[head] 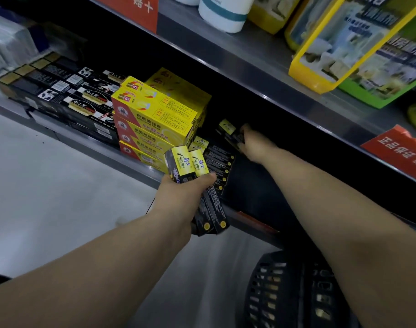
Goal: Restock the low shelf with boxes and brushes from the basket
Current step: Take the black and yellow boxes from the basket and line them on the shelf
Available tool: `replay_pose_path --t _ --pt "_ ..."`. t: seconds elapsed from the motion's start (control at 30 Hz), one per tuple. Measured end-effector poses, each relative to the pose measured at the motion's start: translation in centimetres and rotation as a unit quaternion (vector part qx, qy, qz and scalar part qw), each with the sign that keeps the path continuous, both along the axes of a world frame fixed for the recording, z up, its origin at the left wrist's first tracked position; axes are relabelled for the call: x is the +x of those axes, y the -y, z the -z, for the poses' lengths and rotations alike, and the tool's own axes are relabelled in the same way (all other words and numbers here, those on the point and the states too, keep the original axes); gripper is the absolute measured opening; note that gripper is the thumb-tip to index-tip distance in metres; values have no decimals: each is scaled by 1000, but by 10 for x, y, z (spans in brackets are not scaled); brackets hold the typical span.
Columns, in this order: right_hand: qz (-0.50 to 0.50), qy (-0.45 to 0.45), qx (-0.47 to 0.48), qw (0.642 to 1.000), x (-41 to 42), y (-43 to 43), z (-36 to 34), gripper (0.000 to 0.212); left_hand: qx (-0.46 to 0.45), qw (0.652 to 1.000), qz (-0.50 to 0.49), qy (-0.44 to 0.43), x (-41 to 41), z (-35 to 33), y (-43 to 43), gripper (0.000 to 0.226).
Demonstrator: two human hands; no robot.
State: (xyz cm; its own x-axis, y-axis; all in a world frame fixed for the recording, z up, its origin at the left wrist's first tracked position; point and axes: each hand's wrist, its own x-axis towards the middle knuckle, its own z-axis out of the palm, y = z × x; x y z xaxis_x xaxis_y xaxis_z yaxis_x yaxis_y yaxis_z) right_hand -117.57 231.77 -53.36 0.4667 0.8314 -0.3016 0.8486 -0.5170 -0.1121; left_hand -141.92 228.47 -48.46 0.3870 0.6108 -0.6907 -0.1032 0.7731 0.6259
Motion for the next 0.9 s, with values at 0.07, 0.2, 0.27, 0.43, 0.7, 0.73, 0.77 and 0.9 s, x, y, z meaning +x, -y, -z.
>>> replay_pose_path --t 0.07,0.2,0.27,0.43,0.7,0.73,0.77,0.9 --pt "-21 1 -15 1000 2 -13 14 39 -1 1000 -4 0 1 1 -2 33" --pt "-6 -44 -31 999 -4 -33 43 40 -4 1000 -2 -11 2 2 -2 39" --pt "-6 -76 -36 996 -6 -38 51 45 1 1000 0 -15 2 3 -2 41" --pt "-2 -91 -75 993 -2 -27 55 58 10 1000 -11 -22 2 4 -6 35" --pt "-11 -42 -143 989 -2 -18 46 71 13 1000 4 -21 1 -2 1 41" --pt "-10 -40 -154 987 -2 -19 46 72 15 1000 6 -21 0 -2 1 40" --pt "-10 -38 -160 986 -3 -20 46 73 17 1000 8 -21 -1 -2 1 37" --pt "-18 -22 -157 987 -5 -27 45 72 20 1000 -4 -21 -6 1 -1 25"
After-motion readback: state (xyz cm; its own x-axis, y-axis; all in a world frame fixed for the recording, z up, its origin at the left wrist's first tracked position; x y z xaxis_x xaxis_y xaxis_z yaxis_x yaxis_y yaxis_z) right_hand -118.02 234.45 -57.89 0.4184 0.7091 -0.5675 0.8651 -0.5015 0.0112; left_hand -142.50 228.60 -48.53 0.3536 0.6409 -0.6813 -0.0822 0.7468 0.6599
